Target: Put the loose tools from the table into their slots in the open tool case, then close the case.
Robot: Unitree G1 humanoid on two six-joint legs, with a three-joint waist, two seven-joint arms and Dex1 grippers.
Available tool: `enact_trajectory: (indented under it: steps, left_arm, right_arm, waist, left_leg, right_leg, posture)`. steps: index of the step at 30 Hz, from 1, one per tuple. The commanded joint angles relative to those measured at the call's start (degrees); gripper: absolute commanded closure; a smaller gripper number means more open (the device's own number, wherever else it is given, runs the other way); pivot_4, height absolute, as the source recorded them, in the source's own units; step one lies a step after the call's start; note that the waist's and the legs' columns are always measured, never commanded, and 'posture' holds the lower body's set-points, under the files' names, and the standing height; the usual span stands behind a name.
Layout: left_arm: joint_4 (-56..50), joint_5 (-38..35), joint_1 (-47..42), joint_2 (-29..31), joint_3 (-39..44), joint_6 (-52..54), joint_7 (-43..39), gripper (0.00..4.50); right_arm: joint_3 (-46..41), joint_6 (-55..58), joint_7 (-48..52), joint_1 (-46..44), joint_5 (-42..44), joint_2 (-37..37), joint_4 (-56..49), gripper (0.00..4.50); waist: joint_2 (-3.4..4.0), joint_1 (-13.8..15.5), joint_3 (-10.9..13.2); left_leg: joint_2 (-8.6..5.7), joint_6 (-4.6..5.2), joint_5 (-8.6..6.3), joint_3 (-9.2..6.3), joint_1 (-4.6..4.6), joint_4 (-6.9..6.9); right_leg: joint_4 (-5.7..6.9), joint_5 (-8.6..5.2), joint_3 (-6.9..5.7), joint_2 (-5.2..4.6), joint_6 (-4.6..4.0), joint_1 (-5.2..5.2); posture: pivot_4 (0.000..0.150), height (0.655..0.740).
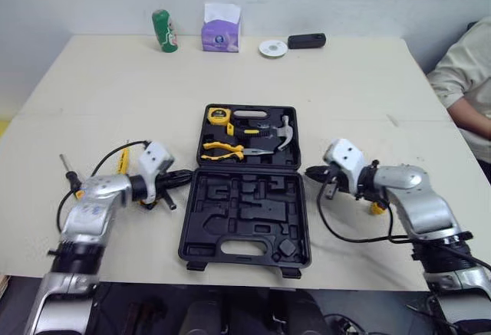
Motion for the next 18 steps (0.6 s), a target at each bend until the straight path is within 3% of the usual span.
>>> enact_trajectory:
  steps: [1, 3, 5, 9, 13, 15, 18]
  left_arm:
    - [-8.73, -7.48, 5.55, 3.35, 9.32, 3.06, -1.76, 4.48]
    - [-11.44, -10.65, 9.74, 4.87, 15.10, 5.76, -1.12, 4.48]
    - [-13.56, -13.50, 14.55, 6.28, 22.37, 8.72, 0.01, 4.50]
    - [-15.23, -15.37, 24.49, 8.20, 34.94, 11.12, 1.03, 3.13]
    - [-10.77, -14.60, 31.34, 9.56, 43.94, 9.72, 0.95, 1.19]
    - [-5.76, -13.34, 34.09, 10.81, 48.33, 8.00, 0.97, 0.17]
    - [5.35, -8.21, 36.34, 13.27, 51.64, 0.33, 3.63, 0.04]
  right_arm:
    - [-6.63, -0.37, 2.41, 2.52, 3.91, -4.60, -4.04, 4.50]
    - [-10.29, 0.55, 3.90, 4.85, 6.66, -6.99, -5.19, 4.50]
    - [-15.30, 2.85, 5.75, 7.45, 10.53, -9.30, -6.14, 3.85]
    - [-23.10, 5.53, 7.78, 12.22, 14.38, -13.88, -4.65, 2.18]
    - [-28.19, 4.49, 7.73, 15.21, 14.04, -17.48, 0.59, 0.06]
    - [-31.13, 1.84, 9.00, 17.39, 12.73, -20.39, 5.67, 0.00]
    - [-34.13, -1.31, 10.49, 19.02, 11.71, -24.35, 11.85, 0.00]
  waist:
    - [-0.01, -0.15, 0.01]
    - [-0.02, -0.22, 0.02]
    - [-0.02, -0.45, 0.02]
    - [-0.01, -0.70, 0.03]
    - [-0.02, -0.61, 0.03]
    - [-0.02, -0.43, 0.03]
    - [0.02, -0.39, 0.06]
  left_leg:
    - [0.00, 0.00, -0.01, 0.00, 0.02, -0.01]
    - [0.01, 0.01, -0.01, -0.01, 0.06, 0.06]
    - [0.03, 0.00, -0.09, -0.03, 0.11, 0.04]
    - [0.06, 0.02, -0.18, 0.00, 0.15, -0.02]
    - [0.06, 0.05, -0.32, 0.02, 0.17, -0.01]
    - [0.06, 0.11, -0.47, 0.05, 0.19, 0.00]
    - [0.06, 0.29, -0.64, 0.07, 0.14, 0.00]
  right_leg:
    - [-0.02, 0.00, -0.01, 0.00, 0.00, 0.02]
    - [0.00, 0.00, 0.00, -0.02, 0.00, 0.05]
    - [-0.15, 0.00, 0.03, -0.05, -0.01, 0.07]
    - [-0.20, -0.02, 0.04, -0.04, -0.03, 0.06]
    - [-0.25, -0.02, 0.05, -0.08, -0.04, 0.06]
    - [-0.24, -0.04, 0.06, -0.11, -0.06, 0.03]
    - [-0.28, -0.06, 0.03, -0.16, -0.09, -0.02]
  posture:
    - [0.150, 0.7278]
    - [0.150, 0.7278]
    - [0.150, 0.7278]
    - [0.150, 0.7278]
    - [0.150, 0.7278]
    - [0.150, 0.7278]
    - [0.150, 0.7278]
